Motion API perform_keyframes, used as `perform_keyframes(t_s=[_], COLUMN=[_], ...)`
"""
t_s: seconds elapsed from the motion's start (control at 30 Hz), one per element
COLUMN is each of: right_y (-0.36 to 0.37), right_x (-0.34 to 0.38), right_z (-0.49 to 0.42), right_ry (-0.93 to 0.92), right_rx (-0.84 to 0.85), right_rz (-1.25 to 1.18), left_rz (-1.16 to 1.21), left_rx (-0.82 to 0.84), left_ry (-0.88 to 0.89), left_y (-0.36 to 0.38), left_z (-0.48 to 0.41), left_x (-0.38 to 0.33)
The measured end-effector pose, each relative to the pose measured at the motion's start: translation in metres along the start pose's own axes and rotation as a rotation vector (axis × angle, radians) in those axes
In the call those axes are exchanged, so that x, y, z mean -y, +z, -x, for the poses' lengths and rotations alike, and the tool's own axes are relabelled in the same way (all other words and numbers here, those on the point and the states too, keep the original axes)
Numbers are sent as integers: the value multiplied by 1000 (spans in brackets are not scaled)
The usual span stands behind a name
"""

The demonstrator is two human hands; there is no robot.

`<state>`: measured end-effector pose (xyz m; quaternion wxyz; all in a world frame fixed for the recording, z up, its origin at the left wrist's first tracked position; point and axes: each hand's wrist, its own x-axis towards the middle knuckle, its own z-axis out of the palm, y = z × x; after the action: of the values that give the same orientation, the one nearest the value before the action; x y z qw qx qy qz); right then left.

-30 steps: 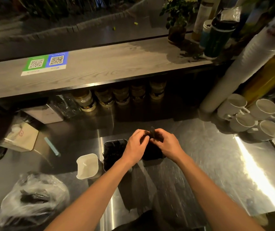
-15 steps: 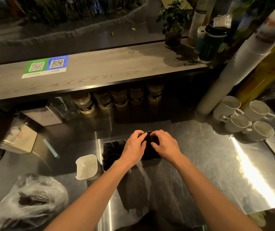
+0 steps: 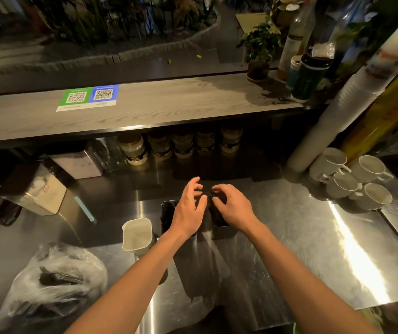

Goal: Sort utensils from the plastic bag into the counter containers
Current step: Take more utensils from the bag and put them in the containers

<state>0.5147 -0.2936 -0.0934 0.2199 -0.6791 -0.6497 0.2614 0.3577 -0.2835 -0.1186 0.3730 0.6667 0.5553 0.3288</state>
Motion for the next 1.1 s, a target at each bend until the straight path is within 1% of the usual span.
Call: perform_keyframes(t_s=[0.07,0.13,0.2,0.37,0.57,0.8,0.9,0.97,1.1], right_y=[5,11,20,57,119,199,234,256,304], right_x=[17,37,58,109,176,235,254,266,277], right_z=[-1,-2,-5,-7,-4,3,8,12,20], right_ry=[16,11,-19,-40,-45,-50,-28,-43,-45], right_rx=[20,28,47,162,336,492,570,600,654], right_rz=[-228,-369,-430,-546,-598,-610,-622,-576,-451], left_rz=[43,67,73,86,78,76,69,53,-85], left_rx=[-44,-71,-96,-200,-319,-379,-382,-377,-383], left_ry=[-22,-42,-54,-106,-220,-339,-416,-453,-570], left_y=[-15,-32,-51,-103,-171,-233,-253,-266,-287], left_z=[5,12,20,40,74,118,134,144,163], left_x=[5,12,22,53,97,158,181,197,230])
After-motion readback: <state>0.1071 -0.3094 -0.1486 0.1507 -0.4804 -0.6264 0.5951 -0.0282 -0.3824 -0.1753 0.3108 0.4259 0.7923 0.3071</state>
